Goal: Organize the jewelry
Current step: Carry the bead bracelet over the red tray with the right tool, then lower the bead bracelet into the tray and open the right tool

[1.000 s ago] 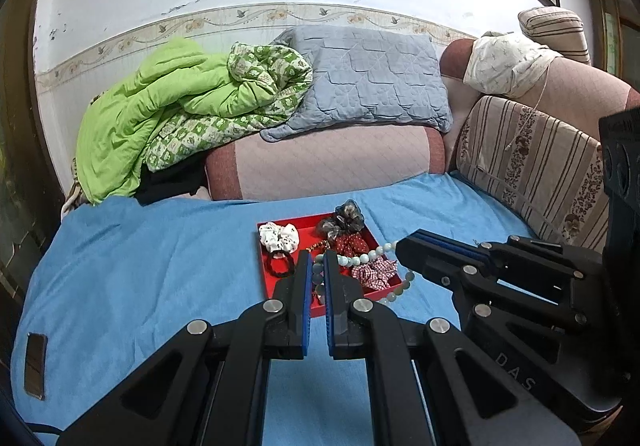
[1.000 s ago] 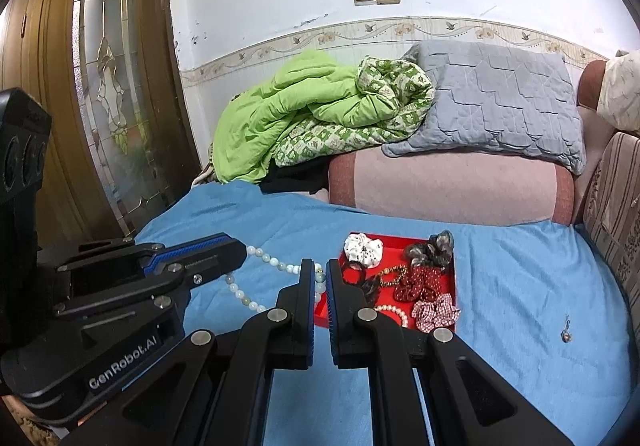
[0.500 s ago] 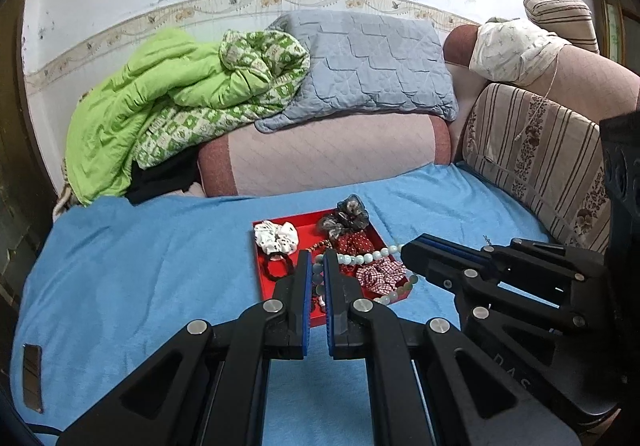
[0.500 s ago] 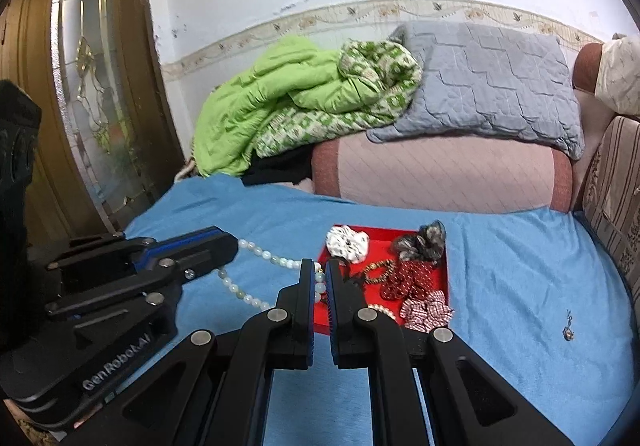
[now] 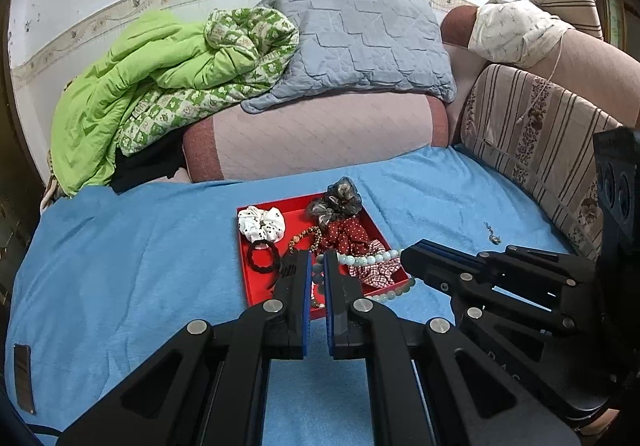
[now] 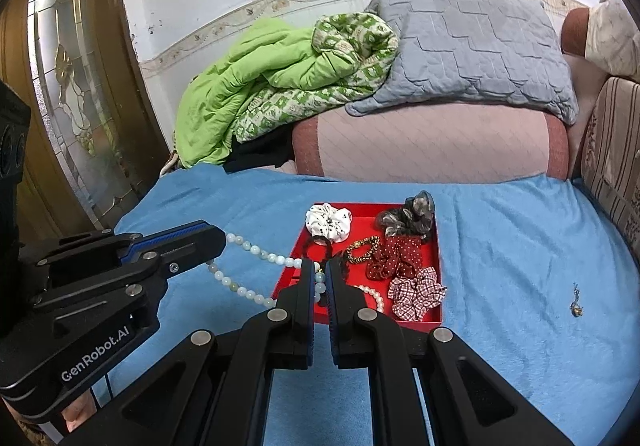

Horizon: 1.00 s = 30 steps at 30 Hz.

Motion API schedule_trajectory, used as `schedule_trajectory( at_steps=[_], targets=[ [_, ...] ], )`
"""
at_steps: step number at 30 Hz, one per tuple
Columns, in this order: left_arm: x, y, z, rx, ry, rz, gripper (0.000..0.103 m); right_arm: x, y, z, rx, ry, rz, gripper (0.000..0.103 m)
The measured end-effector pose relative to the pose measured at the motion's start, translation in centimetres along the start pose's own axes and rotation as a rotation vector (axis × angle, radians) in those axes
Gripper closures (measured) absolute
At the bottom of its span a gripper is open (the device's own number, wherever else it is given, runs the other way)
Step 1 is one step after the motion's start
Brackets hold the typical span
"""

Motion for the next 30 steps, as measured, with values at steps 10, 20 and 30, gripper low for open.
schedule_trajectory(
  at_steps=[10,20,30],
  targets=[
    [-2.1,-5.7,-1.0,-0.075,0.074,0.031,0.098,1.2,-3.9,-1.3,-0.031,-0.005,0.011,0.096],
    [-3.9,-13.4,-1.9,-0.167,0.133,0.069,0.098,4.0,-10.9,-2.6,-0.107,-0.059,0.002,0.096],
    [-3.8,-20.9,-1.5,-0.257,0.133,0.065,0.098,6.7,-16.9,-1.8,-0.193,-0.121,-0.022,0.096]
  ],
)
Point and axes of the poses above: each gripper's, at about its wrist camera, not at the fingertips, and y roughly against the way its jaws point, x to its right, z to its underside, the point moved 7 cm from there along -y, roughly the way its jaws point, and after that the axes turned 11 degrees about -x, right-handed, at the moved point
